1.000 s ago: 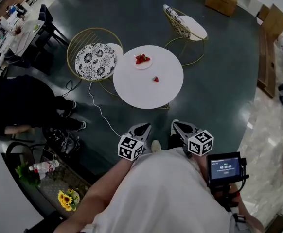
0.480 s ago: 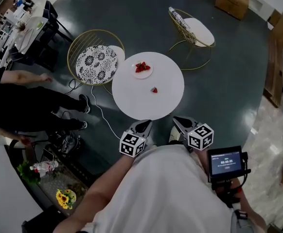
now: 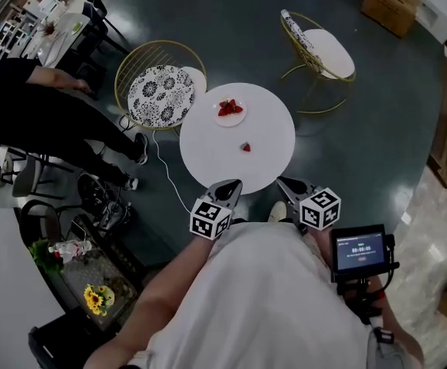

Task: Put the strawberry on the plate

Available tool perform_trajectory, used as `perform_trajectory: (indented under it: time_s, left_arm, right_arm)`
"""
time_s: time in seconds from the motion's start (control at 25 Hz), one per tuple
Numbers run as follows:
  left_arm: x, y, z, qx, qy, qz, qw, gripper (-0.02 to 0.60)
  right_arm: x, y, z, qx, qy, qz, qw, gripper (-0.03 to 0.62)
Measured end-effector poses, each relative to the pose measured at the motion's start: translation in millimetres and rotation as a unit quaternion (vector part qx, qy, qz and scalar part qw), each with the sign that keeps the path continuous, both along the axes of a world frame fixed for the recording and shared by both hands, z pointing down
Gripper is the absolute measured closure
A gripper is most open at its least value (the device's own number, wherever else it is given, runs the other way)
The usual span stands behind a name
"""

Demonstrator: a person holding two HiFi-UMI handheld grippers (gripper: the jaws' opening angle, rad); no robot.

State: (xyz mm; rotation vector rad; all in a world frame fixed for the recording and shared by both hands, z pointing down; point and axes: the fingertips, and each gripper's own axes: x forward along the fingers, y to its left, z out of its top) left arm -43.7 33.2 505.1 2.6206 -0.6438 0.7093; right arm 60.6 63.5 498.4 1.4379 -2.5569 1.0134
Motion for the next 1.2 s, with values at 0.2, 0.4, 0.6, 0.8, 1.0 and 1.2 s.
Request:
perform_trajectory:
  time_s: [0.2, 0.4, 0.6, 0.8, 1.0, 1.2]
  left_arm:
    - [-12, 6, -1, 0.0, -0.004, -0.013, 0.9999, 0.575]
    - [-4, -7, 8, -0.013, -0.01, -0.021, 0.9996, 0.575]
    - [-5, -10, 21, -0.033, -0.017, -0.009, 0.9993, 0.575]
    - [15, -45, 50, -0.057, -0.03, 0.014, 0.9978, 0.575]
    - [29, -71, 74, -0.063, -0.051, 0.046, 0.9956, 0.574]
    - [28, -85, 98, -0.083, -0.071, 0.064, 0.992, 0.574]
  right_arm:
    - [-8, 1, 0, -0.007, 0.004, -0.018, 1.0, 0.586]
    - [5, -15, 7, -0.02, 0.007, -0.024, 0.999, 0.586]
    - [5, -15, 15, -0.041, 0.009, -0.016, 0.999, 0.586]
    - [21, -47, 37, -0.063, 0.001, -0.008, 0.998, 0.586]
    - [26, -80, 55, -0.072, 0.006, -0.008, 0.997, 0.586]
    - [17, -98, 67, -0.081, -0.006, -0.007, 0.997, 0.586]
